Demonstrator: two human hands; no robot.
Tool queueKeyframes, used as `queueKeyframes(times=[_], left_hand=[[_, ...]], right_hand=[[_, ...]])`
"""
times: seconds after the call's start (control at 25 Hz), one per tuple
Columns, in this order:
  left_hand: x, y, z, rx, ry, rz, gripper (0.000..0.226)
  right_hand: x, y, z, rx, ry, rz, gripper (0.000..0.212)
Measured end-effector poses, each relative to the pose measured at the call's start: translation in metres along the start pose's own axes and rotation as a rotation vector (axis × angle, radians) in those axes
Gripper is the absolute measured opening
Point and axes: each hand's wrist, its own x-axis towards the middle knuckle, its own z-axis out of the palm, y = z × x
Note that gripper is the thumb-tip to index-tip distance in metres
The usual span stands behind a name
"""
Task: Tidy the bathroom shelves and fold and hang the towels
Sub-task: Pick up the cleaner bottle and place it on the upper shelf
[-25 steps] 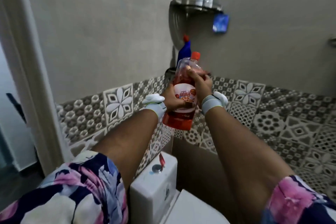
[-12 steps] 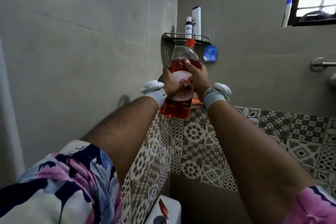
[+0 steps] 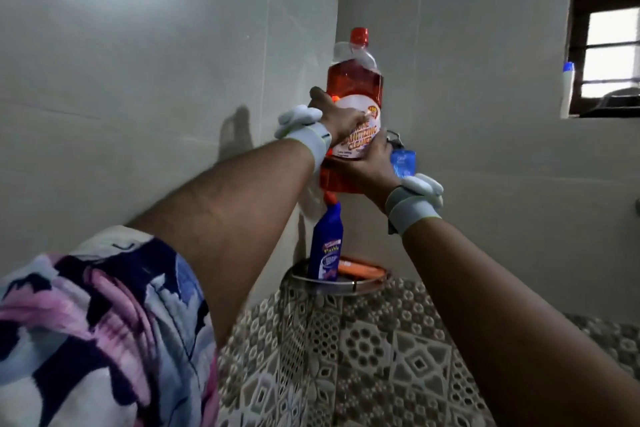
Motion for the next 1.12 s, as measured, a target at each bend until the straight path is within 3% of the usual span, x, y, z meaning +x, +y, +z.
queueKeyframes(times=[0.2, 0.4, 0.48, 0.6, 0.72, 0.8, 0.96, 1.04, 1.12], left_hand=[[0.040, 0.030, 0.021, 0.014, 0.057, 0.047, 0.089], [0.074, 0.043, 0.020, 0.142, 0.196, 0.198, 0.057], [0.085, 0.039, 0.015, 0.285, 0.150, 0.207, 0.063], [0.101, 0.032, 0.002, 0.560, 0.083, 0.282, 0.090], [0.118, 0.023, -0.011, 0.654, 0.096, 0.291, 0.086], [0.132, 0.012, -0.015, 0.792, 0.014, 0.266, 0.086], [0.142, -0.017, -0.023, 1.004, -0.082, 0.098, 0.088], [0.146, -0.035, -0.024, 1.177, -0.112, 0.130, 0.096], [0.150, -0.041, -0.022, 1.190, -0.111, 0.204, 0.105]], right_hand=[[0.067, -0.019, 0.000, -0.174, 0.280, -0.091, 0.113], [0.132, -0.030, -0.012, -0.067, 0.314, -0.158, 0.100], [0.154, -0.032, -0.017, -0.005, 0.269, -0.122, 0.096], [0.180, -0.030, -0.018, 0.053, 0.256, -0.046, 0.106], [0.202, -0.022, -0.005, 0.057, 0.272, -0.041, 0.113], [0.215, -0.019, 0.006, 0.009, 0.289, -0.072, 0.113], [0.231, -0.019, 0.018, -0.079, 0.310, -0.126, 0.111], [0.238, -0.018, 0.025, -0.126, 0.294, -0.137, 0.111], [0.243, -0.016, 0.037, -0.147, 0.284, -0.124, 0.113]])
